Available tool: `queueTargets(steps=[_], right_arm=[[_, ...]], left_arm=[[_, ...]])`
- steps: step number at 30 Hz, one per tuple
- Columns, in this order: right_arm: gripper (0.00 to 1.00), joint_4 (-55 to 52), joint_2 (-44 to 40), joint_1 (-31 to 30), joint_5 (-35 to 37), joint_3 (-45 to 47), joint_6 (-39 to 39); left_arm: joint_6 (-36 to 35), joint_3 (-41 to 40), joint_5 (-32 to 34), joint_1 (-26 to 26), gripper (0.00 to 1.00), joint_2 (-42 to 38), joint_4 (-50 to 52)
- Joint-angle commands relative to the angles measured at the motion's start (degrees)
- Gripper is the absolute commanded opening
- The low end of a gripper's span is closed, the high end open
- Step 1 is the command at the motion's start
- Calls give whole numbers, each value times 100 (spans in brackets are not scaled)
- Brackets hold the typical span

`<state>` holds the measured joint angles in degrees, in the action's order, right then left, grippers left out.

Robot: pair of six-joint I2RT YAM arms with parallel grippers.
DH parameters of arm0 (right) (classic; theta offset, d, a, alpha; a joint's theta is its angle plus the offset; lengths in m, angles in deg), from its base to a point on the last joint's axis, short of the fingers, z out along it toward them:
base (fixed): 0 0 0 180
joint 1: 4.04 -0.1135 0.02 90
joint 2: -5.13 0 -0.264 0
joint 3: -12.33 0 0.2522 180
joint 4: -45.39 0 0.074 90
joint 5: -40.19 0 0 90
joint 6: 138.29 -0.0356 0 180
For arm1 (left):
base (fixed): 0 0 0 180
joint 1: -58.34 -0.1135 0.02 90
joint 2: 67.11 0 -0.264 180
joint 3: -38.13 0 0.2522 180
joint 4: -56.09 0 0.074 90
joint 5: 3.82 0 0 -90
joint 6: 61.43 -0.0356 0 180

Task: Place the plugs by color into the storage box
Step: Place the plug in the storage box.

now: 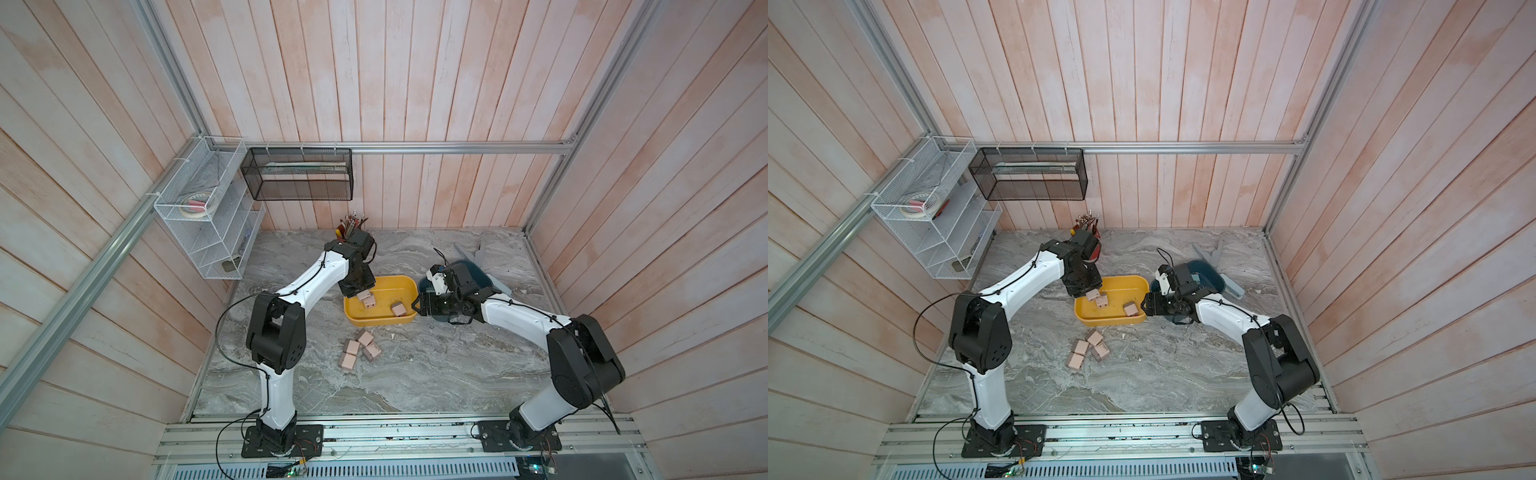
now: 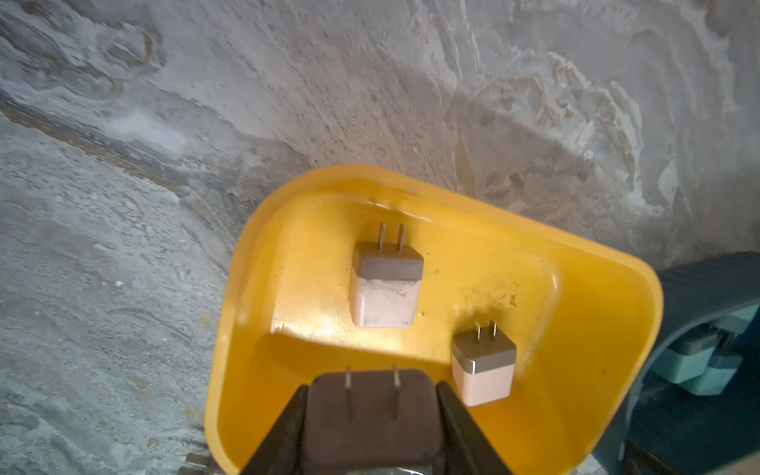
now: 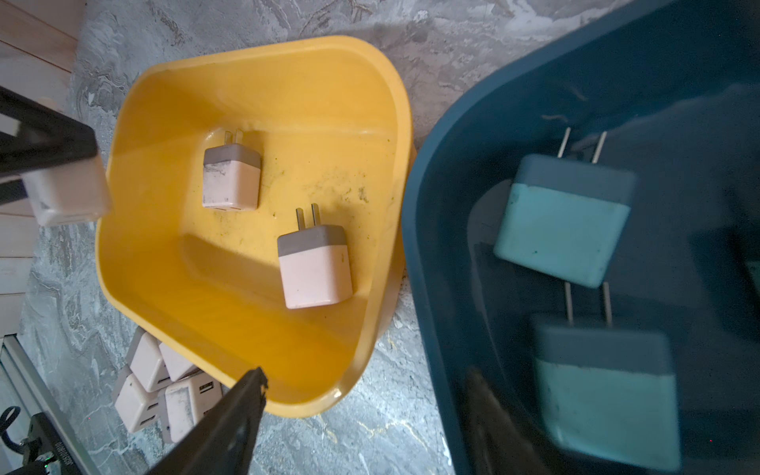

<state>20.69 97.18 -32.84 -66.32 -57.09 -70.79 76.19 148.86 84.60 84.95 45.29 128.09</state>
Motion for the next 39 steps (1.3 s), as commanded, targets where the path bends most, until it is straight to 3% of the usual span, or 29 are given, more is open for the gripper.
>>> queueTargets(steps=[1,11,21,25,29,39], right_arm=[[79,-102,-108,-36,54,26,-31],[78,-62,-161,-34,84,109,-110],[79,-42,-218,-38,121,174,-144],[79,-42,-231,-37,152,178,-154],[78,-23,-231,-38,157,174,-163],[79,1,-277,-45,145,152,-178]], left_arm=[[68,-290,-78,-12,47,-14,-143],[57,-1191,-132,-7,47,126,-569],[-67,-1178,-114,-8,48,669,-716],[-90,-1181,-83,-13,52,736,-717],[-132,-1171,-79,1,63,689,-691],[-201,-790,-53,37,64,102,-432]])
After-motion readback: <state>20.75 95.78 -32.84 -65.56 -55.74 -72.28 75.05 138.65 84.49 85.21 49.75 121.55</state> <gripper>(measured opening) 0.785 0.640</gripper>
